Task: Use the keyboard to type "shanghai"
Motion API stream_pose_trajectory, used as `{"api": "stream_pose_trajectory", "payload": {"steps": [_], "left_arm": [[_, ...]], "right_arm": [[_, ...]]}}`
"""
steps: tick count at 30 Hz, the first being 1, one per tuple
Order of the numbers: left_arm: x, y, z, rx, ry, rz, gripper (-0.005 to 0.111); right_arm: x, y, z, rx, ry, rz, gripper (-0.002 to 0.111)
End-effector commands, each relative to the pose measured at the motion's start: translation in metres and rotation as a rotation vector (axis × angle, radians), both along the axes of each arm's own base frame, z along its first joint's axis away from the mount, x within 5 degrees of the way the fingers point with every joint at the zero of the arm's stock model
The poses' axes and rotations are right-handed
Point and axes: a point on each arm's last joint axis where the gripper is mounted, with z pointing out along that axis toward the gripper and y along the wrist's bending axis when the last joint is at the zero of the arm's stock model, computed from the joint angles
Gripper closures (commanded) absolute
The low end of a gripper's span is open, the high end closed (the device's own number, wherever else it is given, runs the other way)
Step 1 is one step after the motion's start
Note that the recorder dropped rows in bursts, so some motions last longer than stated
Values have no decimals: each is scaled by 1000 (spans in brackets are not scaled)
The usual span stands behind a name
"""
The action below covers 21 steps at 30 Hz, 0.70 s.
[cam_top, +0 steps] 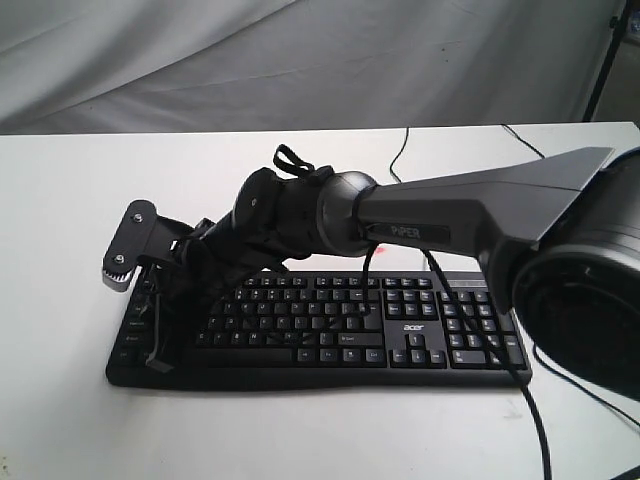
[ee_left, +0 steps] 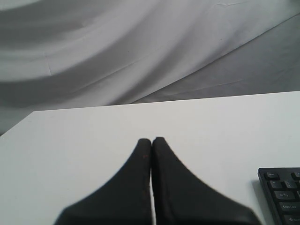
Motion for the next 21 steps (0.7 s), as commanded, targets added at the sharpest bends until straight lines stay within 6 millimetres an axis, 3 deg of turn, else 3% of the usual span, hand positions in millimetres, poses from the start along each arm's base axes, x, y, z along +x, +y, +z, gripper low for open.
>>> {"api": "stream_pose_trajectory", "payload": {"steps": [1, 17, 21], "left_arm": [[0, 0, -2, -4, 5, -4, 106], [0, 0, -2, -4, 5, -4, 106], [0, 0, -2, -4, 5, -4, 106]], "right_arm": [[0, 2, -3, -6, -11, 12, 108], [1, 0, -5, -22, -16, 19, 108], [2, -1, -14, -29, 0, 15, 108]]}}
